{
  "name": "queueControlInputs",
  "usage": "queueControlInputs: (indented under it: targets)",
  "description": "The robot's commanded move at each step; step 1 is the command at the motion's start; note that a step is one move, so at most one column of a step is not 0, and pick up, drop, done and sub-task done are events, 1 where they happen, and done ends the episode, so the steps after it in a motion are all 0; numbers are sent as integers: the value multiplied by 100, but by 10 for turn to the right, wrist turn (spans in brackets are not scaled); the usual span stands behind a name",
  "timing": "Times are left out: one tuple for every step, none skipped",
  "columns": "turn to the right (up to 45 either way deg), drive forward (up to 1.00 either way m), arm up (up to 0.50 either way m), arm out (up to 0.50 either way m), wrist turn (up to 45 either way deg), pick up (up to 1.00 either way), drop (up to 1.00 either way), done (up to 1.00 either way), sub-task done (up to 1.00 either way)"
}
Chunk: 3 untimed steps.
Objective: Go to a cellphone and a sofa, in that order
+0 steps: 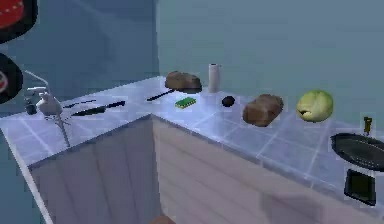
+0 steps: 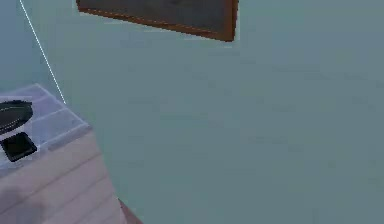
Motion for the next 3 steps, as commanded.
queueControlInputs:
  targets:
    - [-450,0,0,0,0,0,0,0,0]
    - [-450,0,0,0,0,0,0,0,0]
    - [0,100,0,0,0,0,0,0,0]
